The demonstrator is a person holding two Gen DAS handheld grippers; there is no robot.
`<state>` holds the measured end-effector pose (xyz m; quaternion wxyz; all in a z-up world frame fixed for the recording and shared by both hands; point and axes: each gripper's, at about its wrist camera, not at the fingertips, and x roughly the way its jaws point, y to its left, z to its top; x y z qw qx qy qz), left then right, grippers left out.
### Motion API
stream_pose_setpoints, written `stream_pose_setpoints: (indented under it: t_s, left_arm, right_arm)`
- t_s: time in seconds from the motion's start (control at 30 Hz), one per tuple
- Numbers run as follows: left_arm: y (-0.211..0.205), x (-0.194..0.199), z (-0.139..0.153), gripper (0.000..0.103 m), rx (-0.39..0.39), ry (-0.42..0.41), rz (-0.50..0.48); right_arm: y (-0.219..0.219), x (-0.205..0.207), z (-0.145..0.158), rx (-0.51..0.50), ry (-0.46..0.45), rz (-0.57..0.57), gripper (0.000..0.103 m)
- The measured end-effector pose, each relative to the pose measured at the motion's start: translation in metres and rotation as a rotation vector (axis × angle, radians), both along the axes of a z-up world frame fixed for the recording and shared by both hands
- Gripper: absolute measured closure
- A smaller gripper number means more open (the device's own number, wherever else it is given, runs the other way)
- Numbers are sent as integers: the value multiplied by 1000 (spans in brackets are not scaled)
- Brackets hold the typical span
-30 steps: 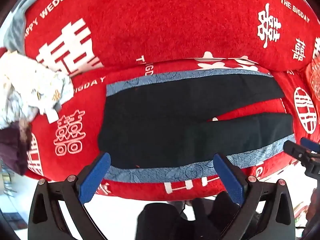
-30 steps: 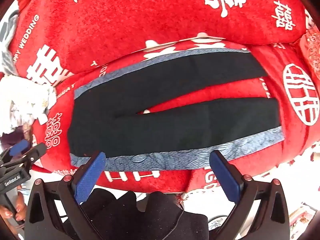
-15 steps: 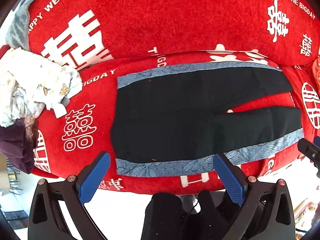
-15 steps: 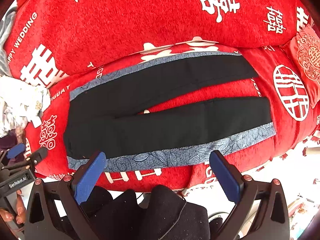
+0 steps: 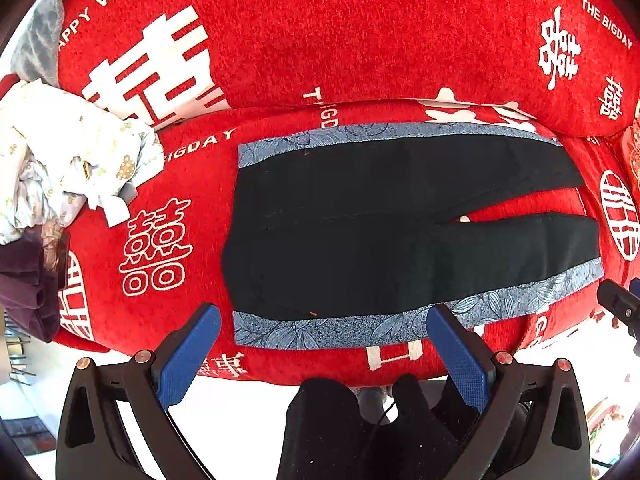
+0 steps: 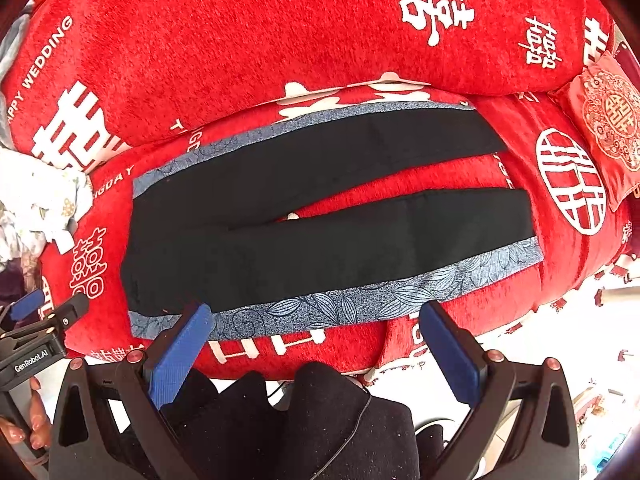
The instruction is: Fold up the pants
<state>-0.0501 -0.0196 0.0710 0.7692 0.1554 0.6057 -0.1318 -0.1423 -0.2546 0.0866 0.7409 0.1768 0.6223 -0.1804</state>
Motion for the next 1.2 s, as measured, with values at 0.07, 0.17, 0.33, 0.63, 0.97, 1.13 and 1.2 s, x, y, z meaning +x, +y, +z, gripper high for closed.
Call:
stream_pose_setpoints:
  t_s: [0.07,0.17,0.33,0.63,0.97,1.13,1.2]
  left_arm:
    - [1,-1,1,0,-2,-4,-5]
    - [1,0,2,0,-10,-6,-7]
    - [2,-1,2,0,-13,-6,-8]
    - [2,-1,2,0,-14,-7,-12]
    - [5,0,-2,0,1,-12,-11]
    - [7,-3,-6,0,23,-11,-20]
    - [9,-4,-8,0,24,-3,-13]
  right_arm:
    - [1,-1,1,-4,-1,0,0]
    - [4,0,1,-8,-1,4,0]
    - [7,2,2,-8,-6,6,0]
    - [7,2,1,-8,-1,-1,0]
    - [12,3,-2,-6,-3,8,0]
    - [12,1,-3,8,-15,0,0]
    - [13,0,-6,15,-4,4,0]
